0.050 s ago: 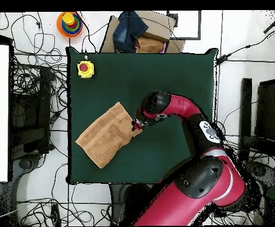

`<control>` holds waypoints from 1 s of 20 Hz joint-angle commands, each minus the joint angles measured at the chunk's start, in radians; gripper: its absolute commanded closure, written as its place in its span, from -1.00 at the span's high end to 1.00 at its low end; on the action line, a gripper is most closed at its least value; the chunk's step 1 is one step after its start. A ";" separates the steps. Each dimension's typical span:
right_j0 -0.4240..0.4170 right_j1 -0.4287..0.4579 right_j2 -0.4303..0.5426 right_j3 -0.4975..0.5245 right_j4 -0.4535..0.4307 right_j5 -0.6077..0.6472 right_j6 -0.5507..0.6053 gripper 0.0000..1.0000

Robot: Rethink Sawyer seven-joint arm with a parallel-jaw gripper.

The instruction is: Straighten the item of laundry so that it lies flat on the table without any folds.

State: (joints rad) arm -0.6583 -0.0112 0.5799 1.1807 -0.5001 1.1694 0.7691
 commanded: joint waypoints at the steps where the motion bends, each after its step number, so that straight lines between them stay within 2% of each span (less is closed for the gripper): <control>1: -0.002 0.037 -0.020 0.025 -0.037 0.098 -0.187 1.00; 20: 0.009 0.108 -0.048 -0.044 -0.068 0.149 -0.231 1.00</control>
State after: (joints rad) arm -0.6588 0.0278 0.5751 1.1757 -0.5000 1.2345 0.7439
